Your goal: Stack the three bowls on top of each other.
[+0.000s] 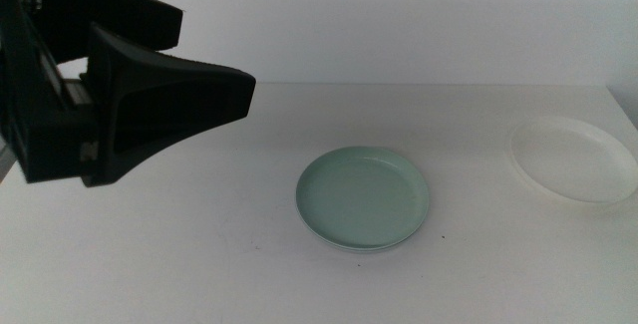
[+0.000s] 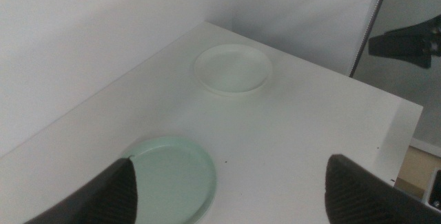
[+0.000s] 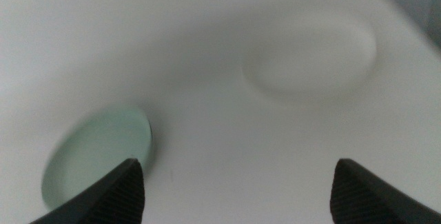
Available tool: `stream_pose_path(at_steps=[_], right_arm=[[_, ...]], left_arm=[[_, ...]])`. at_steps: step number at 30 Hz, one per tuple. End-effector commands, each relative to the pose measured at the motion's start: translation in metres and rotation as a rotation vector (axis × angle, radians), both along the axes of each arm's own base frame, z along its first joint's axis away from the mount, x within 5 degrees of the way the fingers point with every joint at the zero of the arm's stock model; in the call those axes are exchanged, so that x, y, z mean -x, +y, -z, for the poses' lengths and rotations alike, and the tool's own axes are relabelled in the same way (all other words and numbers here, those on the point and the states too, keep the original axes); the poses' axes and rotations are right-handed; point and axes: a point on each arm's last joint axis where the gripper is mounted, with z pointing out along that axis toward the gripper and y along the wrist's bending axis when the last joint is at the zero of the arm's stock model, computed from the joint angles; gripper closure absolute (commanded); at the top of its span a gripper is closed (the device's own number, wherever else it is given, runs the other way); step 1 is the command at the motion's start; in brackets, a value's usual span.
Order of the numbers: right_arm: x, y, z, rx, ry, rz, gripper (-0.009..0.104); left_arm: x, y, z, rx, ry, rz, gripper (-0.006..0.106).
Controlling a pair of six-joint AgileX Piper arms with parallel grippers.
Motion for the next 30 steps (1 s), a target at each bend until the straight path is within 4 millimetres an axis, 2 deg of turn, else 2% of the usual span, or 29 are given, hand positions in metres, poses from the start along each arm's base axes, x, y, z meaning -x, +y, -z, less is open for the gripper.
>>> stream_pose_path(at_steps=[1,6,10,15,19,22,26,30], right_arm=[[-0.007,0.002,-0.016,-0.039,0.205,-0.002,0.009],[-0.031,0.004,-0.04,-0.05,0.287,-0.015,0.009],[-0.041,0.005,-0.041,-0.069,0.302,-0.019,0.009],[-0.044,0.005,-0.042,-0.069,0.284,-0.016,0.009],[-0.054,0.002,-0.052,-0.037,0.295,-0.002,0.009],[-0.081,-0.001,-0.061,0.007,0.382,0.007,0.009],[-0.128,-0.006,-0.069,0.083,0.487,-0.001,0.009],[-0.176,-0.025,-0.077,0.087,0.526,0.035,0.009]], left_arm=[[0.001,0.0,-0.001,0.022,0.005,-0.008,0.007],[0.0,0.0,-0.001,0.025,0.001,-0.013,0.007],[0.0,0.0,-0.001,0.026,-0.003,-0.015,0.007],[0.0,0.0,-0.001,0.026,-0.003,-0.015,0.007],[0.0,0.0,-0.001,0.026,-0.003,-0.015,0.007],[0.0,0.0,-0.001,0.026,-0.003,-0.015,0.007],[0.0,0.0,-0.001,0.026,-0.003,-0.015,0.007],[0.0,0.0,-0.001,0.026,-0.003,-0.015,0.007]])
